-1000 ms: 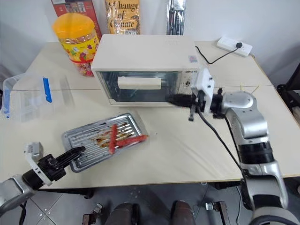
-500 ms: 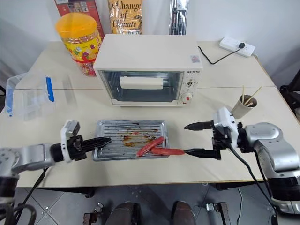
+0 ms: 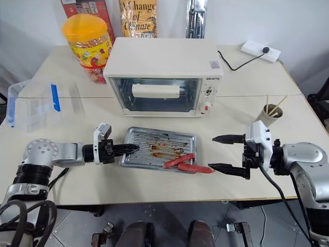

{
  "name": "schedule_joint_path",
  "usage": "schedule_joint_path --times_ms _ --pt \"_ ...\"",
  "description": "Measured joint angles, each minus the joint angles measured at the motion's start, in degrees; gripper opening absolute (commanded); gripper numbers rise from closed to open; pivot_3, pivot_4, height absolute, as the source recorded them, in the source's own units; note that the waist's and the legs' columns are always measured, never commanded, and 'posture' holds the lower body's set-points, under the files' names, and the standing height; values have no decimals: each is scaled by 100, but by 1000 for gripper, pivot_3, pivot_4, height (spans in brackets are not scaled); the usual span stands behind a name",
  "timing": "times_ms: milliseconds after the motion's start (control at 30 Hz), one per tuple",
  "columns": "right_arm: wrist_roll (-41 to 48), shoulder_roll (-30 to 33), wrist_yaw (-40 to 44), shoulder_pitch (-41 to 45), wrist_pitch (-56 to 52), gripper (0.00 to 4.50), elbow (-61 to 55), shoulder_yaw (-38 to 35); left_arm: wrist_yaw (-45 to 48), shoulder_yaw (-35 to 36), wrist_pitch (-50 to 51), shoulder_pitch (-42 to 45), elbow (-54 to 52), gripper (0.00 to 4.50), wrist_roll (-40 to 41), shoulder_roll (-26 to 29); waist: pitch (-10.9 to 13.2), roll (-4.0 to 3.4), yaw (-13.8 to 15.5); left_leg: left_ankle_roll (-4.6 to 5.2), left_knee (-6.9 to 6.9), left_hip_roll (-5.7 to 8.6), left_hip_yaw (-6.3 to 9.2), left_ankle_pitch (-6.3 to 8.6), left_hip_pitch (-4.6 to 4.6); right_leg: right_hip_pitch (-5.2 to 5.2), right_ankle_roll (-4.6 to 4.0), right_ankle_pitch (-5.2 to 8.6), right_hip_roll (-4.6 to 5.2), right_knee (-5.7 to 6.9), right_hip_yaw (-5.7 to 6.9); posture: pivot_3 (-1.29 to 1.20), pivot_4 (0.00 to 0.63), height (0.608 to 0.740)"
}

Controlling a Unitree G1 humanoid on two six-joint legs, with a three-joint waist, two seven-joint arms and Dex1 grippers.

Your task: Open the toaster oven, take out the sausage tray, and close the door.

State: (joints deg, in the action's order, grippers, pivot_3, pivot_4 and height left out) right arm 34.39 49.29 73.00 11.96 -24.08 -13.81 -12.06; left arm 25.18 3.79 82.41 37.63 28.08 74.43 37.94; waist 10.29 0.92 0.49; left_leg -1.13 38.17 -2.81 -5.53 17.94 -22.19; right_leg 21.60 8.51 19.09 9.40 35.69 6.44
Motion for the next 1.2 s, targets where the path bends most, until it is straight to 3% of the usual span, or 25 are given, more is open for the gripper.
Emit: schedule_joint_path --times_ms 200,600,633,733,933,1200 --pt "93 78 -125 -183 -137 4479 -162 -182 519 212 7 12 77 0 -571 -163 -1 -1 72 1 4 0 -1 -1 3 -3 0 0 0 1 -3 0 150 740" --pt "156 191 -170 -212 -278 4500 -177 -200 879 550 214 -26 73 3527 -1312 -303 -1 -1 35 1 1 -1 -1 -1 5 -1 0 0 0 6 -3 0 150 740" --pt "156 191 -174 -210 -278 4500 -177 -200 902 583 226 -24 74 3601 -1318 -305 -1 -1 34 1 1 -1 -1 -1 5 -1 0 0 0 7 -3 0 150 740" --pt "156 191 -189 -211 -278 4500 -174 -200 1018 683 310 -1 78 4459 -1343 -307 -1 -1 35 1 2 -1 -1 -1 9 -3 0 0 0 11 -3 0 150 740" --pt "162 200 -214 -355 -288 4500 -186 -314 1120 758 341 0 63 4483 -1470 -228 -2 -1 19 0 4 -3 -1 -2 14 -6 -1 0 0 16 -5 0 150 740" --pt "168 317 -199 -523 -337 4500 -195 -469 1633 748 127 -398 -386 4483 -1856 779 -1 1 -83 -2 -7 -5 -1 -3 13 1 -1 0 0 17 -4 0 150 740"
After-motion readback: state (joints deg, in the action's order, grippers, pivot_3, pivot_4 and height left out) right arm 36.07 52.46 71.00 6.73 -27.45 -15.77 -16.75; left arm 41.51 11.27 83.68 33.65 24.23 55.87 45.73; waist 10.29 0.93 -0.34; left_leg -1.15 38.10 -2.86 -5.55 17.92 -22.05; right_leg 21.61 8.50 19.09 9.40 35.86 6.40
